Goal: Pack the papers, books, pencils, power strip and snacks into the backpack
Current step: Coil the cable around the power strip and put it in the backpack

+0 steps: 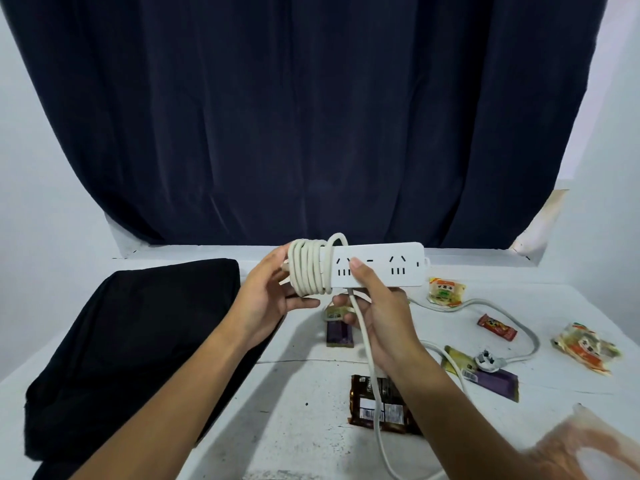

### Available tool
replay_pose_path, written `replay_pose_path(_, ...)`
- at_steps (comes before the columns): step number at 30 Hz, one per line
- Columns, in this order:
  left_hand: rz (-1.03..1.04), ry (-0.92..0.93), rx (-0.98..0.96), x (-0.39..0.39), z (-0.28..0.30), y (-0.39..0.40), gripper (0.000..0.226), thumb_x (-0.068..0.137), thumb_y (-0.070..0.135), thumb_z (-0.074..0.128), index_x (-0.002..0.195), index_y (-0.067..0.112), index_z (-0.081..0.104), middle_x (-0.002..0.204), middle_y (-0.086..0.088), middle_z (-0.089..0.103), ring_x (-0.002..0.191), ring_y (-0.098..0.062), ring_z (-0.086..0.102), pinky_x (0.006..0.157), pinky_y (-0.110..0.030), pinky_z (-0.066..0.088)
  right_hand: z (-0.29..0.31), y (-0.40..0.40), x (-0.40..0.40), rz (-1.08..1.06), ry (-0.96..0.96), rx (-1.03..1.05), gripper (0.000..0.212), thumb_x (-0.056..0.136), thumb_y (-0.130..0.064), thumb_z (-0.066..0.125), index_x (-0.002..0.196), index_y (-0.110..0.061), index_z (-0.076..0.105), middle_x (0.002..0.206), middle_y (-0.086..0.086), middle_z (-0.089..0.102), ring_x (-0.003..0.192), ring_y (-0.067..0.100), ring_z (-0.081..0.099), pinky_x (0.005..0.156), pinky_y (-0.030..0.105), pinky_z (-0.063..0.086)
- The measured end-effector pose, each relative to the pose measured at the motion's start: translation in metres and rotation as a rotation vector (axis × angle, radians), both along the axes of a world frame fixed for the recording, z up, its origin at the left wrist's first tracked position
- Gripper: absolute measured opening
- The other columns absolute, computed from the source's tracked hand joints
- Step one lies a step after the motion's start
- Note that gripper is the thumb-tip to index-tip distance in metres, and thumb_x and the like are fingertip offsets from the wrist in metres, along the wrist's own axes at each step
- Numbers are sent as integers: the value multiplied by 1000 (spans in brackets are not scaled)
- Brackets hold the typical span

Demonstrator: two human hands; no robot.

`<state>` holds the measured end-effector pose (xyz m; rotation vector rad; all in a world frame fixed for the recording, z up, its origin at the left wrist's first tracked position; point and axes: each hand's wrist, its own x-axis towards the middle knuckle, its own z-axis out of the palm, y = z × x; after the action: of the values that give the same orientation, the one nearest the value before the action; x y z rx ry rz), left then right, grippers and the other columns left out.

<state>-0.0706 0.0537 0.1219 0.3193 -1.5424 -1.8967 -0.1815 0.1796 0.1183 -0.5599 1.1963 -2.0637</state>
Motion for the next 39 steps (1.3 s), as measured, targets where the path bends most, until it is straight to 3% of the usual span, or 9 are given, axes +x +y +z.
replay_pose_path(3,12,-15,-22,0,0,-1,35,93,32,49,122,15,61,111,-4,67,89,-22,66,68,-37,58,0,1,-1,9,-3,3,29,85,-28,70,107,-9,67,88,15,72,61,20,63,43,23,45)
replay_pose_path(9,-12,-44,-123,-2,0,-4,44,75,44,75,115,27,66,114,-3,67,98,-22,62,83,-44,47,0,-2,0,39,52,46,34,84,-33,71,109,-9,67,87,13,69,59,16,58,38,21,36)
replay_pose_path(17,97,-105,-319,-4,9,-3,34,80,23,72,112,13,68,117,-4,67,108,-26,64,74,-37,58,-4,-4,-5,47,43,103,36,85,-33,71,111,-8,68,86,13,66,59,15,55,36,19,35)
replay_pose_path(22,377,-186,-1022,-4,10,-4,68,68,57,75,129,33,55,129,10,55,123,-3,47,103,-18,38,-10,-6,-3,48,-40,69,31,85,-29,70,107,-7,69,86,18,65,56,15,53,35,20,32)
replay_pose_path(25,296,-329,-1434,-5,19,-4,100,59,67,78,144,31,40,141,10,43,132,-6,38,114,-39,27,-10,-9,4,43,-15,58,25,84,-27,71,101,-9,69,89,23,69,59,24,53,39,22,30)
replay_pose_path(26,261,-359,-1477,-5,22,-3,107,57,67,79,147,30,35,142,10,41,130,-6,40,112,-37,30,-9,-10,6,30,11,63,26,84,-27,71,101,-8,68,87,24,68,58,25,53,40,23,30)
replay_pose_path(29,177,-373,-1459,-7,27,-5,114,51,57,87,147,28,32,140,13,39,121,-2,45,98,-18,41,-7,-11,8,-11,109,85,29,84,-31,71,102,-8,68,77,17,65,47,18,52,39,23,31)
replay_pose_path(34,175,-293,-1392,-4,27,-6,96,52,46,92,132,18,46,139,6,45,125,-3,45,102,-21,39,-5,-8,11,-47,112,89,32,82,-35,72,103,-11,68,80,11,69,53,17,57,36,21,31)
replay_pose_path(39,231,-274,-1421,1,30,-4,105,56,54,86,142,21,37,145,7,39,133,-3,37,108,-15,31,0,-5,10,-78,78,84,34,83,-39,71,101,-10,69,82,12,71,51,16,56,36,20,29)
